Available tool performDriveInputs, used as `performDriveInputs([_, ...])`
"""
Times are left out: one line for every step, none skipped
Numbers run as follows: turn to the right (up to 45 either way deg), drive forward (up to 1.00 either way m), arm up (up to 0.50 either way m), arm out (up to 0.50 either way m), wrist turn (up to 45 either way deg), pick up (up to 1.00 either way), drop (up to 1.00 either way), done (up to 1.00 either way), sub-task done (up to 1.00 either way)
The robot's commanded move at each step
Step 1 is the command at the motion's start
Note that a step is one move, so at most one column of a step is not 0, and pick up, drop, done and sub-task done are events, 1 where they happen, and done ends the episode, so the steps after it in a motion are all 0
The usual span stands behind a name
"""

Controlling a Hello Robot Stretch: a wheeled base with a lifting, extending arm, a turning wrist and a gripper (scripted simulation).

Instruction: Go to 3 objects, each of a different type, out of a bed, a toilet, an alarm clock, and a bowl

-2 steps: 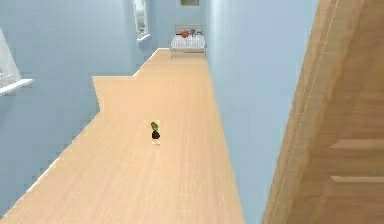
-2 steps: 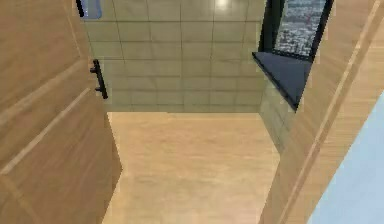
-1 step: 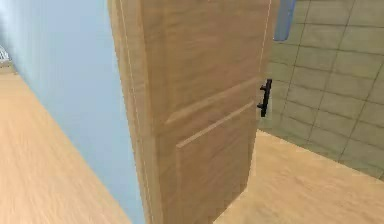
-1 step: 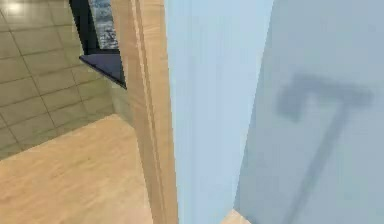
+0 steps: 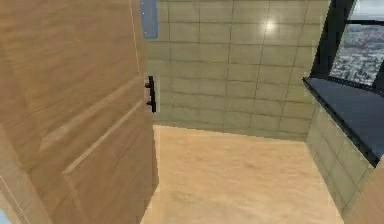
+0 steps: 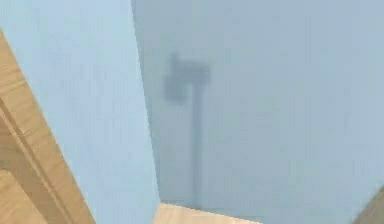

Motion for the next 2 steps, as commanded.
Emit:
performDriveInputs([0.0, 1.00, 0.00, 0.00, 0.0, 0.00, 0.00, 0.00, 0.00])
performDriveInputs([9.0, 0.00, 0.00, 0.00, 0.0, 0.00, 0.00, 0.00, 0.00])
